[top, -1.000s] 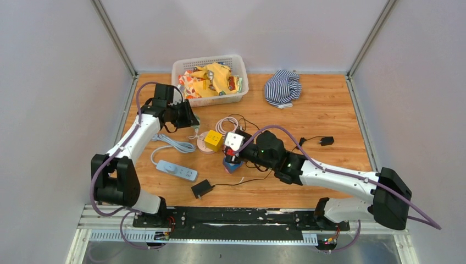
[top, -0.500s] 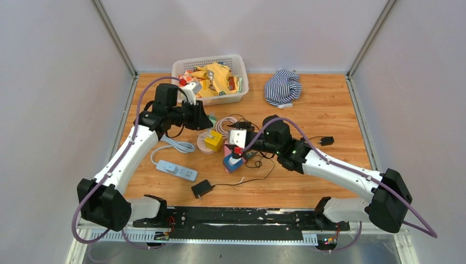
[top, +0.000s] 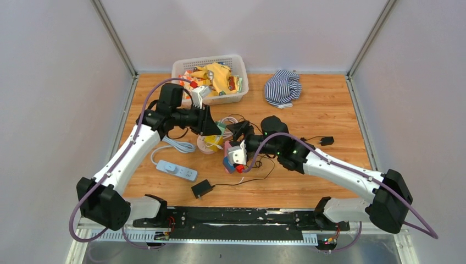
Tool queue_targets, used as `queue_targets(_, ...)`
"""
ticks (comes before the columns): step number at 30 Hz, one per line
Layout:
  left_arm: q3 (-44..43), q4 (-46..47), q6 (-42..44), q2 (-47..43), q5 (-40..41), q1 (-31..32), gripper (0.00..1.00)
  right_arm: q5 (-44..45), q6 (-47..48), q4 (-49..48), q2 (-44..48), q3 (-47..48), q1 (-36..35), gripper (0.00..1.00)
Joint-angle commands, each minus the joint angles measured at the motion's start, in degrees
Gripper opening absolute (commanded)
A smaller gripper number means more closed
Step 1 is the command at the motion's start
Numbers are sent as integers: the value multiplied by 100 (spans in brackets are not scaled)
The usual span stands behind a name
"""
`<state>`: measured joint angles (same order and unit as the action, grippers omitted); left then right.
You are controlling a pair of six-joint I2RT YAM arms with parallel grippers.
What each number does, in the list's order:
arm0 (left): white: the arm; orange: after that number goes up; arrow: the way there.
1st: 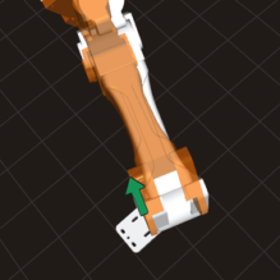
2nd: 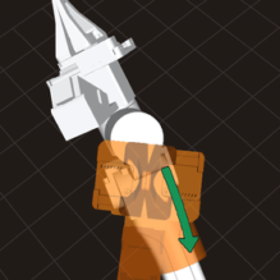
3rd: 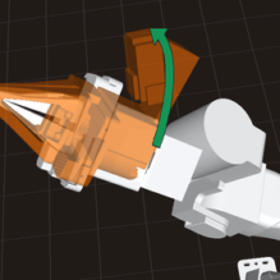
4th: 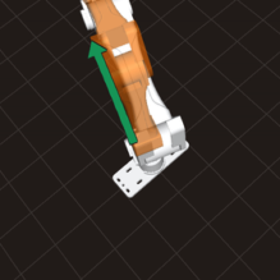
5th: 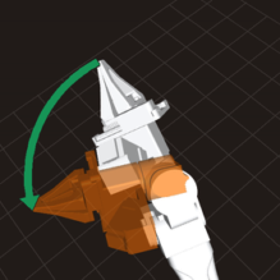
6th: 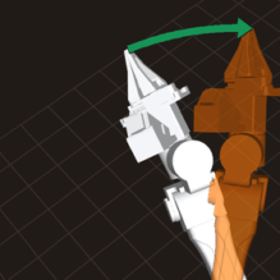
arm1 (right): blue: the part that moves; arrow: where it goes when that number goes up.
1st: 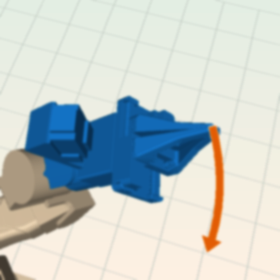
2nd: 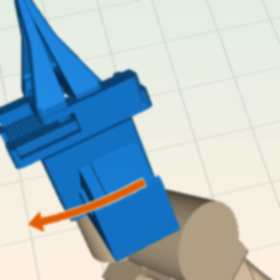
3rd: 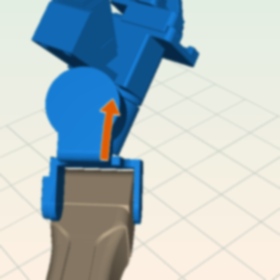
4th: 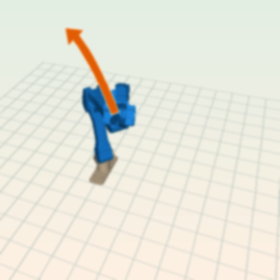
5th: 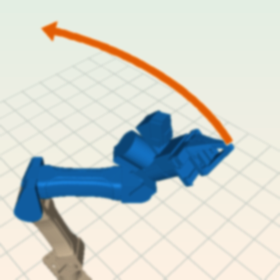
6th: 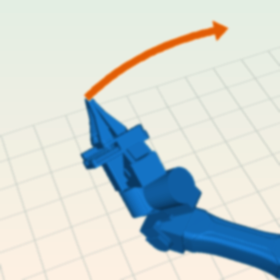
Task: Insert the plug
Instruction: Adjust the plug.
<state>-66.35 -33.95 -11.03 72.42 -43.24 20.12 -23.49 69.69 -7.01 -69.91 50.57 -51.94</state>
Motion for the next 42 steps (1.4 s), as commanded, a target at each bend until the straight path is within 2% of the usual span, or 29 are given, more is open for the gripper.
queue_targets(1, -175, -266, 57, -167, -13, 45, 3, 99, 714, -163, -58, 274, 37, 66)
queue_targets(8, -34, -311, 32, -117, -300, 70, 2, 99, 1219, 31, -354, 538, 5, 65)
queue_targets(20, 33, -470, 142, -140, -293, 106, 4, 38, 1669, 103, -805, 824, -80, 64)
queue_targets(25, -16, -523, 137, -110, -251, 124, 5, 157, 1985, 97, -1016, 838, -168, 55)
queue_targets(28, -65, -603, 139, -60, -177, 127, 8, 165, 2048, 49, -1038, 798, -242, 50)
queue_targets(33, -157, -732, 154, 29, -92, 133, 11, 102, 2093, 33, -1093, 769, -312, 53)
queue_targets(38, -169, -733, 128, 24, 35, 133, 11, 46, 2114, 159, -1095, 745, -381, 53)
queue_targets(39, -179, -729, 115, 27, 48, 133, 11, 54, 2100, 190, -1095, 743, -379, 50)
queue_targets(42, -232, -728, 77, 1, 83, 133, 15, 101, 1922, 217, -1088, 715, -402, 32)
